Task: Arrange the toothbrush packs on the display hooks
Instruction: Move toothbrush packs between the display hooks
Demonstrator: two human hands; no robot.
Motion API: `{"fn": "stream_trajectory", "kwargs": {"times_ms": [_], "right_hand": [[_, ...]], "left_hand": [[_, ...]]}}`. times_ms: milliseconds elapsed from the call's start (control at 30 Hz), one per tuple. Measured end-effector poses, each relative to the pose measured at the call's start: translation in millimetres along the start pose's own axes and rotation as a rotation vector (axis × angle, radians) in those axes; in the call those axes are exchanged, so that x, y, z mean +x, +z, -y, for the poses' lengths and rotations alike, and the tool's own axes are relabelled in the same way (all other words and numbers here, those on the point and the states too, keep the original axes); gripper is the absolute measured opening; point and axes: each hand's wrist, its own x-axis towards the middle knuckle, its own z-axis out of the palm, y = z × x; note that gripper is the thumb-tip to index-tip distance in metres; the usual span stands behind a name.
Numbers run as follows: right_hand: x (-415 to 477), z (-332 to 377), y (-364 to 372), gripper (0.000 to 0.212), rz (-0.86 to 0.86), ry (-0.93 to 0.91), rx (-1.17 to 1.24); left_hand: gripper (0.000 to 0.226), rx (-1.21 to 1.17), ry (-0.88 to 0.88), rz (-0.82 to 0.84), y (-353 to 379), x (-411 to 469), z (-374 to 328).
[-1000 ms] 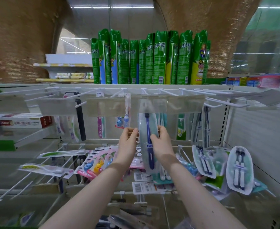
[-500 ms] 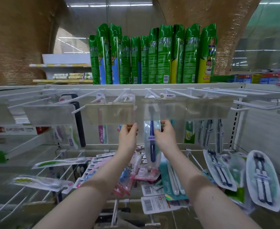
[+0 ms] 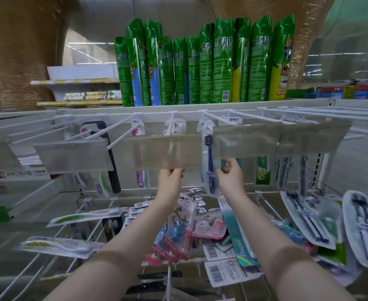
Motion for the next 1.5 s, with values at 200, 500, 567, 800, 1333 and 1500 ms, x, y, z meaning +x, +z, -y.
{"fn": "stream_trajectory", "kwargs": {"times_ms": [200,500,567,800,1333,1500], "right_hand": [[-13,-9,-4,0.042,-0.041,0.018,-0.026],[-51,-11,-4,0.039,-0.051,0.046,0.031],[-68,-13,-1,0.037,-0.047,0.051,0.023],[-117,-17,17,0.031,-0.013,0.065,0.128],[-181,-11,78,0.03,0.212,0.071,0.289],[-193,-4,105,0.03,0.257,0.03,0.279]], "left_hand": [[0.009,0.034,0.026,0.04,-5,-5,3],[0.015,0.034,0.064,0.101,-19,-26,13],[0.016,0.033,0.052,0.128,-27,-35,16],[0.016,0.015,0.01,0.162,-53,-63,27],[0.02,-0.007,-0.057,-0.125,-137,-96,22],[0.017,0.002,-0.005,-0.16,-171,-86,22]]}}
